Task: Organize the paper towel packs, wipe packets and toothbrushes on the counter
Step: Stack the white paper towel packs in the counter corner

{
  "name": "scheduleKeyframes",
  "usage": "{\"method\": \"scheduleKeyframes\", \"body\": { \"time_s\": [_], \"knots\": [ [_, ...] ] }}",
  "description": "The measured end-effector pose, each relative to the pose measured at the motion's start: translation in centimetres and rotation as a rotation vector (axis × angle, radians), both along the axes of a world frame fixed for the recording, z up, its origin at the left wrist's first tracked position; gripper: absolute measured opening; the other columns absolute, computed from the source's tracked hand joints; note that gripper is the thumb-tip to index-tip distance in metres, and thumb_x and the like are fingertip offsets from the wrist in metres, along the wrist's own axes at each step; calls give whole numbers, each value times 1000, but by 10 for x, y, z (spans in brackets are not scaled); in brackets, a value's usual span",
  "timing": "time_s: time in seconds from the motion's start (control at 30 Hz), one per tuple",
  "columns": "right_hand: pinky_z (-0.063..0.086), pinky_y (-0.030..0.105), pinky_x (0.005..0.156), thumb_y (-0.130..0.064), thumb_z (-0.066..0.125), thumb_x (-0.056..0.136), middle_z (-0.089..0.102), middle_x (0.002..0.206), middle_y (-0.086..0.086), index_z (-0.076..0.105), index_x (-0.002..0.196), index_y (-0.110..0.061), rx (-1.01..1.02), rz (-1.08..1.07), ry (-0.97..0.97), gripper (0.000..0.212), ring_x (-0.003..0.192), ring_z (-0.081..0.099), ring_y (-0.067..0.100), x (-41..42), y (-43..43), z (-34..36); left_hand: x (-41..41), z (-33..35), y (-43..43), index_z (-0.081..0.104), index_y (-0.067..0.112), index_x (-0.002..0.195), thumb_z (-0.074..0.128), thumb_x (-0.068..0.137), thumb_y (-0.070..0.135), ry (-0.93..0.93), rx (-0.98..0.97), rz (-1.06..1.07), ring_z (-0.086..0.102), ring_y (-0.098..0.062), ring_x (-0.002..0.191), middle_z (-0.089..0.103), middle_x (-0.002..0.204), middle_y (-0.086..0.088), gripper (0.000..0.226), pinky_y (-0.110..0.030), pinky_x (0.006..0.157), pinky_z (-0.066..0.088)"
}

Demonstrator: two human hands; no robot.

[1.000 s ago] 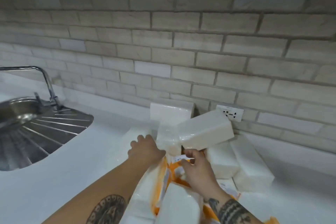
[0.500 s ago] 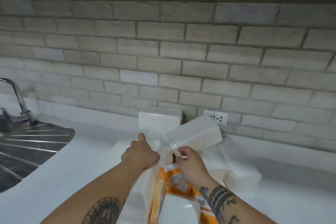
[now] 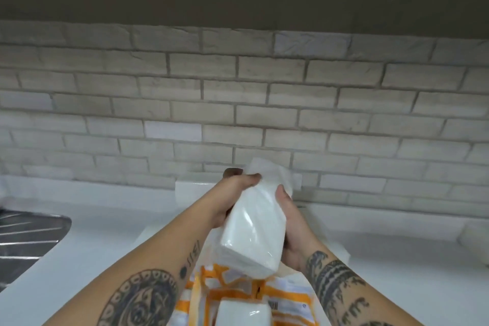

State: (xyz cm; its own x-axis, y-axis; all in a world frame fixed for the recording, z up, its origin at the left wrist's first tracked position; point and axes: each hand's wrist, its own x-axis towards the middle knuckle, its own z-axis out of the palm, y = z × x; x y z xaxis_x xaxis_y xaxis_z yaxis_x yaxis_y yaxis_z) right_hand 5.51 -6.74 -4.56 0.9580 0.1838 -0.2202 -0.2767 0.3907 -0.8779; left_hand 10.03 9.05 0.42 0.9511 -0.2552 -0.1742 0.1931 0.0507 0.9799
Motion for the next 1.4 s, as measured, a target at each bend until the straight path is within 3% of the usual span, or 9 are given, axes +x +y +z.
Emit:
{"method": "scheduleKeyframes", "body": {
  "time_s": [0.13,0.5,0.67,0.73,0.87,0.93,1.0,1.13,1.4],
  "knots": [
    [49,54,108,-60,55,95,73,121,18,63,133,-15,-20,-114,-37,59,115,70,36,-9,-31,6,3,-8,-37,62,6,130,75,87,40,-3,-125,-154,70,-44,105,72,116,-25,57,-61,99,53],
    [61,50,88,-43,81,83,76,113,4,55,128,-23,-305,-621,-126,55,96,77,25,-64,-161,14,-13,-13,-183,60,21,132,61,94,60,-25,3,-425,75,-26,100,78,109,-4,54,-42,90,58],
    [58,43,93,-67,85,56,64,127,-6,45,139,-29,-834,-835,-43,99,109,67,17,-91,-230,17,-34,-14,-253,62,35,116,54,92,65,-105,65,-342,61,-19,115,65,117,10,40,-41,93,50],
    [58,46,94,-77,84,43,57,137,1,38,145,-22,-817,-876,113,125,115,65,24,-96,-260,15,-46,-15,-277,56,38,120,59,90,62,-108,101,-440,57,-22,119,58,122,12,38,-41,86,50],
    [54,42,96,-89,79,39,56,143,7,38,153,-14,-517,-787,384,142,119,61,27,-113,-307,25,-69,-29,-322,40,50,144,81,60,66,-171,278,-934,39,-15,140,40,150,21,95,-42,105,41],
    [47,38,100,-93,59,66,64,134,6,51,147,-13,-420,-682,491,114,120,61,27,-129,-329,42,-75,-39,-352,20,47,158,88,55,63,-321,388,-1074,32,-9,145,24,158,23,124,-37,116,37],
    [46,34,75,-88,45,82,73,99,8,67,120,-11,-348,-718,548,89,90,66,28,-138,-361,49,-79,-45,-382,11,41,161,91,47,59,-504,489,-1036,33,-6,144,21,158,23,140,-32,118,38],
    [43,31,62,-72,43,96,67,80,7,64,96,-12,-262,-786,503,64,73,63,23,-142,-423,51,-79,-50,-448,44,41,142,99,44,41,-595,361,-755,62,-2,113,59,130,21,112,-27,93,56],
    [44,23,72,-22,58,99,67,106,-2,68,118,-19,-333,-1089,57,21,85,58,13,-128,-546,19,-58,-66,-575,62,21,131,82,72,54,57,-349,-475,73,-28,109,74,122,-9,71,-46,84,60]
  ]
}}
